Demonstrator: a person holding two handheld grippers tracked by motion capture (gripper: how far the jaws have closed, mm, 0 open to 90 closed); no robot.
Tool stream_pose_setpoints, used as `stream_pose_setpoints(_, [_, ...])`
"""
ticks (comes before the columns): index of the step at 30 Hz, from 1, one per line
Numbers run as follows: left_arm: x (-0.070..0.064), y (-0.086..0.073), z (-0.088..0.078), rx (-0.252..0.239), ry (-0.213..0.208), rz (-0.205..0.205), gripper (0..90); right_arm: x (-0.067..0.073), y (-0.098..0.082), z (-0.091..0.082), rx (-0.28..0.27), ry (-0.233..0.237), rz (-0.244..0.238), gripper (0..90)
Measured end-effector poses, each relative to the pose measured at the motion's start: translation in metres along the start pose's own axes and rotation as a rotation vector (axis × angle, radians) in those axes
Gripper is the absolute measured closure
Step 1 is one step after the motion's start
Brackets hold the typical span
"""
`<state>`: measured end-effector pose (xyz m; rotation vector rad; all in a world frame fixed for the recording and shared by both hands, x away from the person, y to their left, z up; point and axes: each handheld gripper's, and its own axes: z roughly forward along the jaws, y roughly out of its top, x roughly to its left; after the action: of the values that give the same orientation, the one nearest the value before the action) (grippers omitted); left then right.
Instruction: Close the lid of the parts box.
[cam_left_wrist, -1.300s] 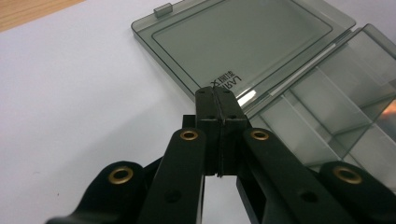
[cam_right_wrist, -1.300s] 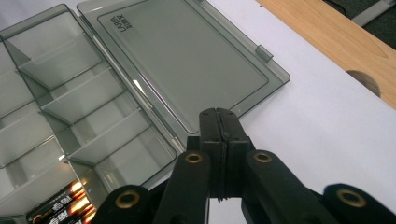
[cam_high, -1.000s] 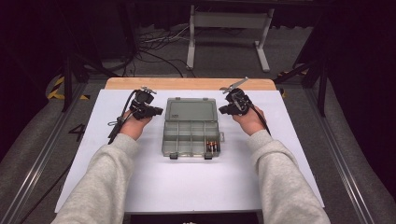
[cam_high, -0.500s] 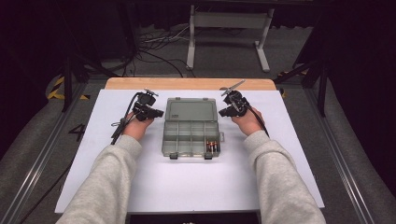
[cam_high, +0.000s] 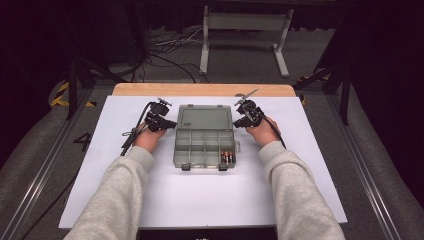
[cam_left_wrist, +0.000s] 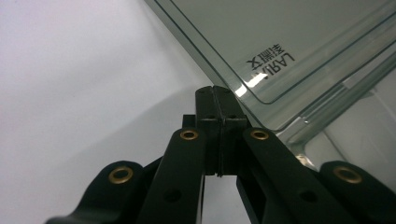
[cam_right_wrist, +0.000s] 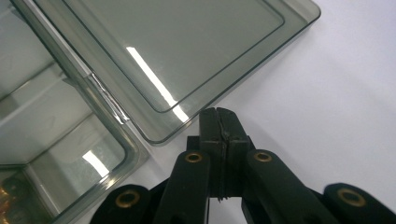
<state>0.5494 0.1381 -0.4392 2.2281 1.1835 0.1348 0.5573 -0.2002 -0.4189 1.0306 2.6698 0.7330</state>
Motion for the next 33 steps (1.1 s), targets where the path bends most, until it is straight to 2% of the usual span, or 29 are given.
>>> stream_pose_setpoints(10, [0.003, -0.002, 0.004, 0.012, -0.01, -0.008, 89.5, -0.001, -0.001, 0.01, 0.035, 0.001, -0.003, 90.0])
stream_pose_setpoints(26, [0.003, -0.001, 0.005, 0.008, -0.017, 0.005, 89.6, -0.004, -0.003, 0.011, 0.017, 0.025, -0.008, 90.0])
stream_pose_setpoints(33, [-0.001, 0.001, 0.008, 0.0, -0.005, 0.01, 89.5, -0.003, -0.001, 0.014, 0.005, 0.02, -0.005, 90.0])
